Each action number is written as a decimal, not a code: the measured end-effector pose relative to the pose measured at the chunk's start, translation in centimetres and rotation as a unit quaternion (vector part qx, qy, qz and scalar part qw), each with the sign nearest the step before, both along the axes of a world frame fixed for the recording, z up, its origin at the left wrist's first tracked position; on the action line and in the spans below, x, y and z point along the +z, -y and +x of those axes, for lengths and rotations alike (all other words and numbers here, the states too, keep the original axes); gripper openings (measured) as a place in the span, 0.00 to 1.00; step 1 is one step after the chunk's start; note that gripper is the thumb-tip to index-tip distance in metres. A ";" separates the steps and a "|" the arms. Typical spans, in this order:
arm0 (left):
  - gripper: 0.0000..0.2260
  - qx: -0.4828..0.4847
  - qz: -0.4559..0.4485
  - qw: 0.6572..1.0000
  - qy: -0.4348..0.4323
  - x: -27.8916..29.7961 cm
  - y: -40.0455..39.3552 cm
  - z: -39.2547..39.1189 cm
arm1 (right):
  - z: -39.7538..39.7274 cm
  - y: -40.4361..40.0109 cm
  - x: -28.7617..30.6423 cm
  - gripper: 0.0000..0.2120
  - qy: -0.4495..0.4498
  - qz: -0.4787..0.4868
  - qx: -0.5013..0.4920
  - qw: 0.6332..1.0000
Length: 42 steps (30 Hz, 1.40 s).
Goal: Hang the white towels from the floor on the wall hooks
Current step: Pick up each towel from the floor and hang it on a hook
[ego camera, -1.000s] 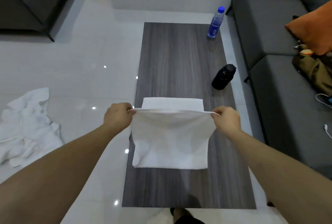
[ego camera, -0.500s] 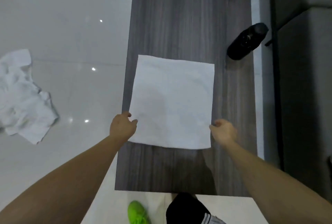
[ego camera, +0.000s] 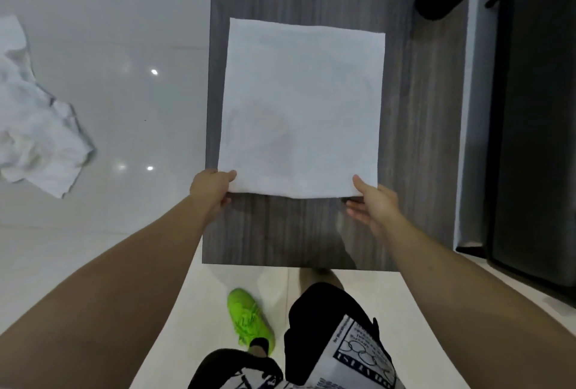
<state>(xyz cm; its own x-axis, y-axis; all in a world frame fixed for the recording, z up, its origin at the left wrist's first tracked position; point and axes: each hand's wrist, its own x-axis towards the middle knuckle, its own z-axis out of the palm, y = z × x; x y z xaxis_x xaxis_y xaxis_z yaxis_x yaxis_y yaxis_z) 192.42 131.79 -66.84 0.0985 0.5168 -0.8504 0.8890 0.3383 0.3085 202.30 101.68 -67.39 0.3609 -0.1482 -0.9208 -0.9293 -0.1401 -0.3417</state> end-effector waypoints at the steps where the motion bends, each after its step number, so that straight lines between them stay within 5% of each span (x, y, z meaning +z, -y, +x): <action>1: 0.11 -0.005 0.005 1.000 -0.002 0.6 0.0 -0.2 | -0.3 0.0 0.5 0.13 0.009 0.005 -0.026 1.000; 5: 0.08 0.071 -0.019 0.997 0.035 4.8 -0.6 -1.3 | -1.5 -0.4 4.3 0.10 0.071 0.015 -0.089 0.993; 14: 0.04 0.166 -0.041 0.933 0.316 22.3 -3.6 -5.1 | -4.4 -4.0 21.6 0.11 0.278 0.070 -0.127 0.950; 19: 0.12 0.147 0.053 0.896 0.417 34.1 -5.8 -8.5 | -6.2 -6.9 33.2 0.27 0.394 0.132 -0.103 0.903; 25: 0.17 0.128 0.197 0.838 0.492 46.7 -9.3 -12.0 | -6.4 -12.8 45.8 0.22 0.530 0.139 0.064 0.834; 28: 0.18 0.060 0.351 0.820 0.449 51.6 -10.6 -14.0 | -6.3 -16.5 50.5 0.24 0.602 0.077 0.212 0.766; 31: 0.16 -0.009 0.514 0.777 0.363 55.2 -12.3 -16.0 | -5.7 -20.5 53.7 0.23 0.675 -0.035 0.332 0.658; 35: 0.07 -0.001 0.639 0.717 0.279 59.2 -15.4 -19.4 | -5.6 -26.4 57.3 0.15 0.751 -0.076 0.381 0.534; 42: 0.03 0.091 0.729 0.668 0.119 62.9 -19.1 -28.9 | -9.9 -37.2 61.0 0.07 0.775 0.008 0.413 0.478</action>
